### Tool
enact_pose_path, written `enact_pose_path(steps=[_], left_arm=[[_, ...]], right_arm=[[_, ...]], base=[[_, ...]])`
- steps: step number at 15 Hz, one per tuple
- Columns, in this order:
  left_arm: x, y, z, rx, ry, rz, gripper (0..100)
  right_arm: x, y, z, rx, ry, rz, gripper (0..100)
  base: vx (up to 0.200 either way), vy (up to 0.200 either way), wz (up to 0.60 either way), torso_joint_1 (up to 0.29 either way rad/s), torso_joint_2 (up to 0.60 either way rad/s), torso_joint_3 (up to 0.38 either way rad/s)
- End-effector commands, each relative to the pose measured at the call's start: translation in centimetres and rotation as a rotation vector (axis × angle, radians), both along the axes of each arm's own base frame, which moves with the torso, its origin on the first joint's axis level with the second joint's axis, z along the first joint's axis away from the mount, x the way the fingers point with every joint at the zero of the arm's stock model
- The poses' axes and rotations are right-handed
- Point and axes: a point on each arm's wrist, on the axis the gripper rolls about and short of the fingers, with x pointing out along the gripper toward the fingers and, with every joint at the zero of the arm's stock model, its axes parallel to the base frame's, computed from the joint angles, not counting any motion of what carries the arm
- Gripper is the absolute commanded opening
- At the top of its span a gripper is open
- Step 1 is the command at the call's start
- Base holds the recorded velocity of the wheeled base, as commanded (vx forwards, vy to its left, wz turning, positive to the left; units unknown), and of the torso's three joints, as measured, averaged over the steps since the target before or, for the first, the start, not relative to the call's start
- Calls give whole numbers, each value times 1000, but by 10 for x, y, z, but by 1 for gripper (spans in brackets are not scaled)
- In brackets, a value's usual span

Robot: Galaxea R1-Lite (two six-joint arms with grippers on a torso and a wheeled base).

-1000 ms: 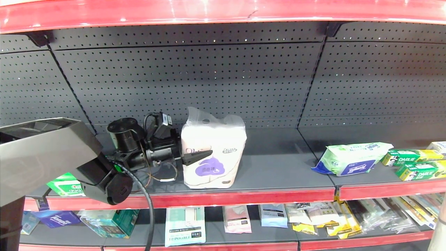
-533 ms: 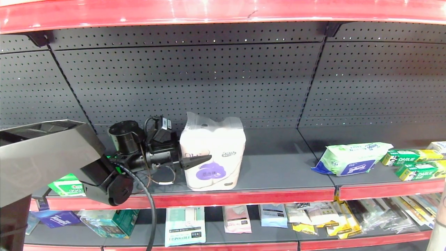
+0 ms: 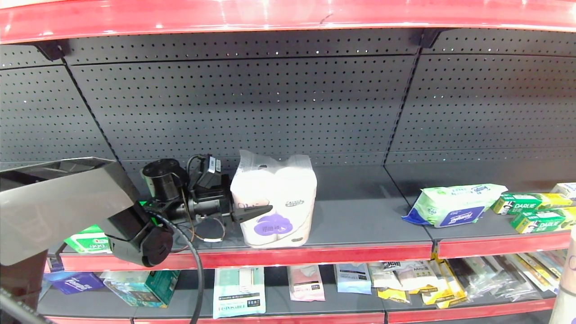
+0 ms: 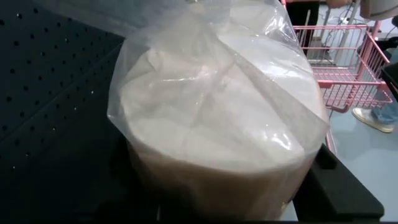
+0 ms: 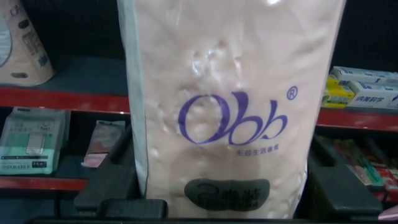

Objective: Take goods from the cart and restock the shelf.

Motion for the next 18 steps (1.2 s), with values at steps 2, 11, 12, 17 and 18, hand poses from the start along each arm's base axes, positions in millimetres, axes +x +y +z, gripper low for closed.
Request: enact_pose_path(steps=[2, 11, 12, 17, 18], left_arm=[[-2, 0, -1, 1, 3, -17, 0], [-7, -2, -6, 0, 16, -21, 0], [-8, -2, -6, 0, 16, -24, 0], [-7, -2, -5, -2, 15, -30, 0], [-5, -3, -3, -6, 8, -29, 0]], right_arm=[[0, 0, 0, 0, 2, 1, 0], [0, 0, 0, 0, 2, 1, 0], [0, 0, 0, 0, -1, 1, 0], [0, 0, 1, 0, -4, -10, 0], [0, 0, 1, 0, -4, -18, 0]], base=[[0, 0, 0, 0, 0, 0], [0, 0, 0, 0, 0, 0], [0, 0, 0, 0, 0, 0], [0, 0, 0, 0, 0, 0], [0, 0, 0, 0, 0, 0]])
